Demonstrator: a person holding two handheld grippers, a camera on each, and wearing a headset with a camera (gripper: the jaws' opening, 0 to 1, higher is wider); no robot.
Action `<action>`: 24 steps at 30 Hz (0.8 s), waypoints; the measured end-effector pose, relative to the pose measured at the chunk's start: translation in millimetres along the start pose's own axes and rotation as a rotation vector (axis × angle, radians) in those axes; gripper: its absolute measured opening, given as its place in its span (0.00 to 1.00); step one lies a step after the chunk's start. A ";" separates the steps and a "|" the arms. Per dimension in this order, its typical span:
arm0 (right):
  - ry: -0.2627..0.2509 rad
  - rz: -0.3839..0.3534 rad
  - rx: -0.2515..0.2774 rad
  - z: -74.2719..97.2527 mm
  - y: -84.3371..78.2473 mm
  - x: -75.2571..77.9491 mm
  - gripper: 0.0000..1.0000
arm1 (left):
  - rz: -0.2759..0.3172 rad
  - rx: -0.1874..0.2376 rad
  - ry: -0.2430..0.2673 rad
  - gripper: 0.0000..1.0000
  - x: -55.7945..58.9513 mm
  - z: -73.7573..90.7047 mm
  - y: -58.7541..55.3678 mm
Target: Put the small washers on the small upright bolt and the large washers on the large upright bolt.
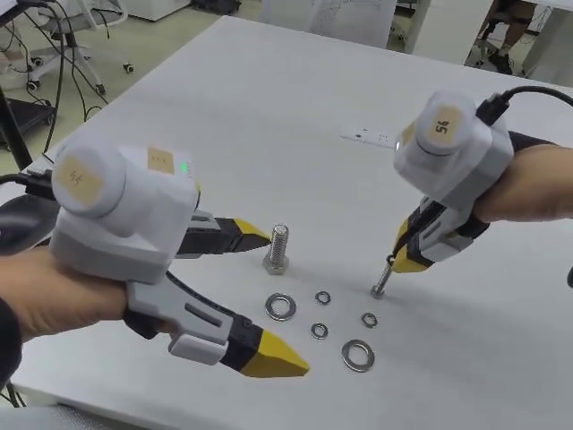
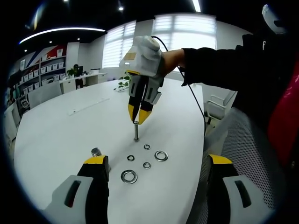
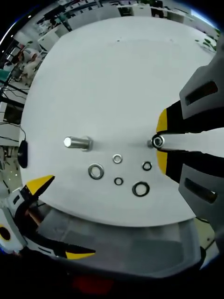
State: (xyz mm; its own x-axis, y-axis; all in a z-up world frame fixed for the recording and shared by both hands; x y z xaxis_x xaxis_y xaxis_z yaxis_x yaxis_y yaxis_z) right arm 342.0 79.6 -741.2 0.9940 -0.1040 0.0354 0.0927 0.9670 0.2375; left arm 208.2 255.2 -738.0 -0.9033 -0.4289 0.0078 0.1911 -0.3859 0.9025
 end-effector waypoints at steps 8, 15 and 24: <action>0.015 0.000 -0.008 -7.9 -0.2 -1.6 0.13 | 0.003 -0.008 0.001 0.86 -0.2 -0.6 -1.4; 0.025 -0.005 -0.016 -15.4 -1.8 -1.6 0.13 | 0.006 -0.009 0.000 0.86 0.8 -0.5 -1.7; 0.029 -0.022 -0.021 -29.0 -4.8 -1.5 0.13 | 0.008 -0.009 0.001 0.86 0.3 0.3 -2.1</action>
Point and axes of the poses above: the centre of the closed fingertips' face, and the gripper's own axes: z roughly backward along the fingers, x roughly to its right, y roughly out of its top, the point moved 8 cm from there along z, roughly backward along the fingers, and after that the axes turned 7 degrees about -z, right-handed, at the moved point
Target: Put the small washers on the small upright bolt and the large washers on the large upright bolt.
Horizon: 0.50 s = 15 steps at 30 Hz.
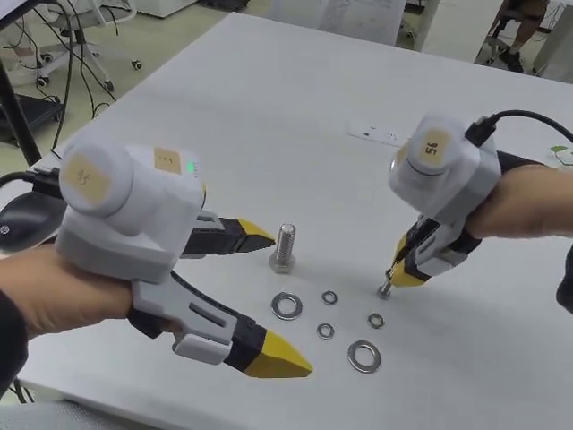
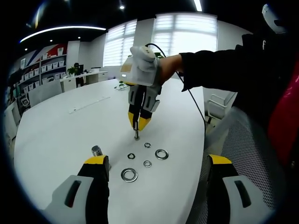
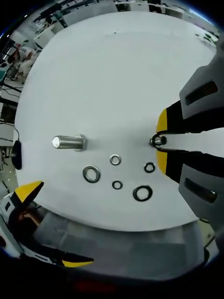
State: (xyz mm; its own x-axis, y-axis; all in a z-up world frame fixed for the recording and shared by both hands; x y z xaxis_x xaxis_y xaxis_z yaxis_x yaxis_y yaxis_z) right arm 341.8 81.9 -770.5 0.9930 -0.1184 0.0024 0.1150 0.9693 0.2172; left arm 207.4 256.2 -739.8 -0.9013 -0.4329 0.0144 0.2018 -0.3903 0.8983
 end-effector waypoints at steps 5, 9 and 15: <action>-0.006 -0.002 -0.006 -6.2 -0.4 -1.3 0.13 | 0.000 -0.001 0.002 0.86 -0.8 -0.2 -0.1; -0.010 -0.005 -0.010 -8.6 -0.8 -1.7 0.13 | 0.003 -0.004 0.001 0.86 -1.1 -0.8 -0.6; -0.024 -0.008 -0.026 -13.8 -2.5 -1.3 0.13 | 0.003 -0.004 0.002 0.86 -0.7 -0.9 -0.7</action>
Point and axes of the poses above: the centre of the closed fingertips' face, and the gripper's own axes: z roughly backward along the fingers, x roughly to its right, y roughly out of its top, the point moved 8 cm from there along z, roughly backward along the fingers, and after that the axes turned 7 degrees about -z, right-handed, at the moved point
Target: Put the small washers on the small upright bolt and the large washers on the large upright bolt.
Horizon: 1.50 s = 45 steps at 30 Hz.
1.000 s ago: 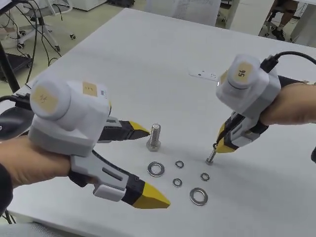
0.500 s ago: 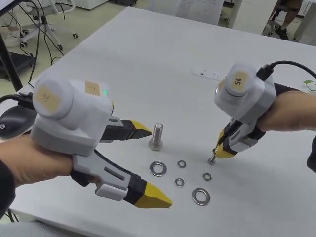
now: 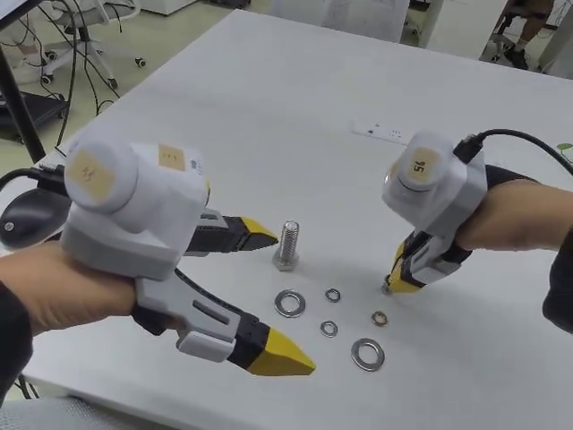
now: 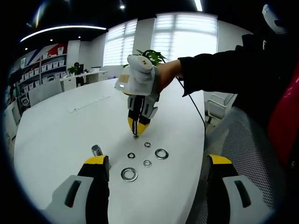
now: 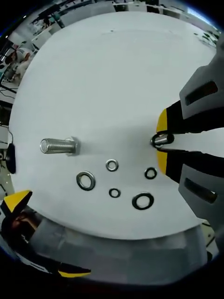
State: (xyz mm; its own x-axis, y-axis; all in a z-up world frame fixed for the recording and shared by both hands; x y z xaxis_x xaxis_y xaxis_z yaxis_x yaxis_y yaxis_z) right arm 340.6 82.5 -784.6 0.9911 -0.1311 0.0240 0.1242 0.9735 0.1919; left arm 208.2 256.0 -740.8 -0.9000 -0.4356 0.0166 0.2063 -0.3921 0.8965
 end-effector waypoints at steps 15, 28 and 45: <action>-0.006 -0.015 -0.007 -8.2 -3.5 1.0 0.13 | 0.002 -0.002 0.002 0.86 1.7 2.2 -1.5; -0.008 -0.023 -0.004 -8.4 -2.5 0.2 0.14 | 0.001 -0.003 -0.002 0.85 3.6 3.7 -1.9; -0.025 -0.032 0.006 -3.2 -4.9 2.4 0.19 | 0.001 -0.008 -0.010 0.85 3.8 2.4 -2.7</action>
Point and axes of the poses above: the centre of the closed fingertips' face, and the gripper's own axes: z roughly backward along the fingers, x roughly to its right, y roughly out of its top, the point moved 8 cm from there along z, roughly backward along the fingers, and after that the axes turned 7 degrees about -z, right-handed, at the moved point
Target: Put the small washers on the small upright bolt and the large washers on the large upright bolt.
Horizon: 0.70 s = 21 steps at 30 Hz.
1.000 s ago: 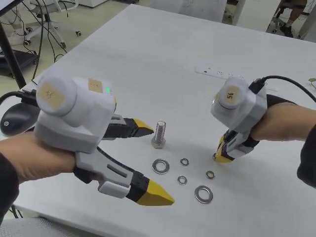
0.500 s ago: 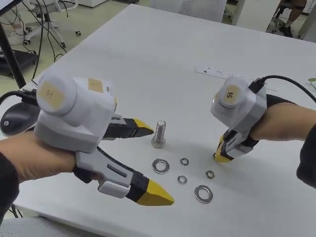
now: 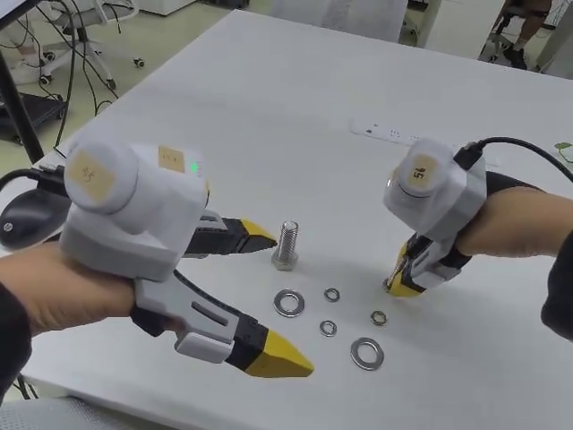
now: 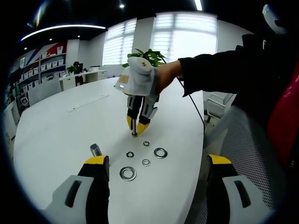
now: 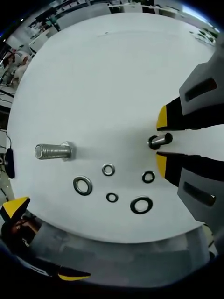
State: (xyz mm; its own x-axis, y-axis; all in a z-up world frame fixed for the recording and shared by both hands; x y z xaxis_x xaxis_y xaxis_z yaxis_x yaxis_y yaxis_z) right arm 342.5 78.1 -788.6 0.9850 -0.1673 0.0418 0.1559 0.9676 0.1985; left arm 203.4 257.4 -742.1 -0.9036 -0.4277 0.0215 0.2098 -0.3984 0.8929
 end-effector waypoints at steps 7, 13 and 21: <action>-0.004 -0.016 0.008 5.8 -5.0 -0.4 0.20 | 0.000 -0.002 -0.001 0.85 0.0 -0.3 -0.1; -0.013 -0.029 0.020 11.2 -10.4 -1.3 0.21 | -0.002 -0.005 -0.004 0.85 0.4 -1.2 -0.2; -0.022 -0.043 0.033 16.9 -16.8 -1.8 0.22 | -0.002 -0.003 -0.005 0.85 -0.2 -1.8 0.7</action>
State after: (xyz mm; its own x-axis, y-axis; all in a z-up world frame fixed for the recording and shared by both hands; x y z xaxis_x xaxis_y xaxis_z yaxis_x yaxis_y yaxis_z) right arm 336.8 59.0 -775.5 0.9756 -0.2126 0.0541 0.1948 0.9529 0.2324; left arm 204.4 255.7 -742.3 -0.9060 -0.4228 0.0219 0.2091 -0.4021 0.8914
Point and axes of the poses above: the centre of the closed fingertips' face, and the gripper's own axes: z roughly backward along the fingers, x roughly to its right, y roughly out of its top, the point moved 8 cm from there along z, roughly backward along the fingers, and after that the axes turned 7 degrees about -z, right-handed, at the moved point
